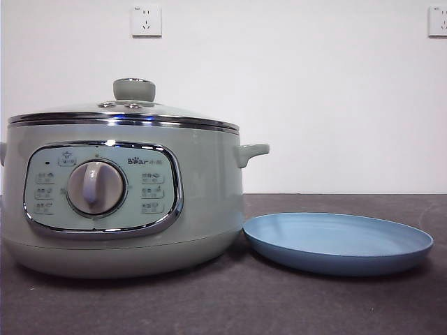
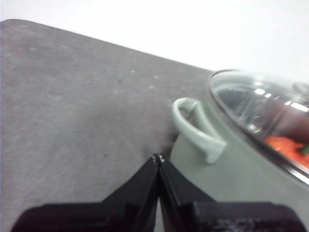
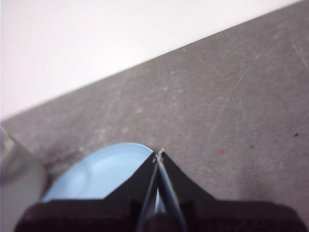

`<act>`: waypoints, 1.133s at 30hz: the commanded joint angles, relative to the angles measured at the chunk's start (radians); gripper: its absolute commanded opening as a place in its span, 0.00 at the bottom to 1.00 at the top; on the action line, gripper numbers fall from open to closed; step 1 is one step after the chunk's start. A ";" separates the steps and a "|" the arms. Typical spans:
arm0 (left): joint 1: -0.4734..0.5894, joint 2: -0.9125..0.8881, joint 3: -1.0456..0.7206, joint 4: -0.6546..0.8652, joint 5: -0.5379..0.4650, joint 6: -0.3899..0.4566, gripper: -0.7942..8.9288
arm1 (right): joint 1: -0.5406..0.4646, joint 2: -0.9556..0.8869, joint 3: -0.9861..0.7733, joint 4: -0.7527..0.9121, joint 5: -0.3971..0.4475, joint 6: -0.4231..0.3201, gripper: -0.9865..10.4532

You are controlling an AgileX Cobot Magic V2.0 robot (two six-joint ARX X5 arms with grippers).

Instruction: Take the pumpkin out from the steamer,put the pumpkin in the blue plate,close the lid

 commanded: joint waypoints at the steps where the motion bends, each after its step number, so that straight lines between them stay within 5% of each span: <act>1: 0.003 -0.003 -0.012 0.037 0.040 -0.042 0.08 | 0.001 -0.001 -0.008 0.004 -0.002 0.081 0.08; 11: 0.003 0.035 0.120 -0.027 0.089 -0.073 0.07 | 0.001 0.080 0.160 -0.076 0.000 0.084 0.08; 17: 0.003 0.183 0.293 -0.067 0.089 -0.067 0.08 | 0.001 0.232 0.323 -0.085 -0.001 0.012 0.08; 27: 0.003 0.480 0.610 -0.132 0.222 0.103 0.08 | 0.001 0.521 0.629 -0.175 -0.008 -0.144 0.08; 34: 0.002 0.634 0.768 -0.175 0.403 0.142 0.08 | 0.001 0.696 0.835 -0.338 -0.249 -0.318 0.09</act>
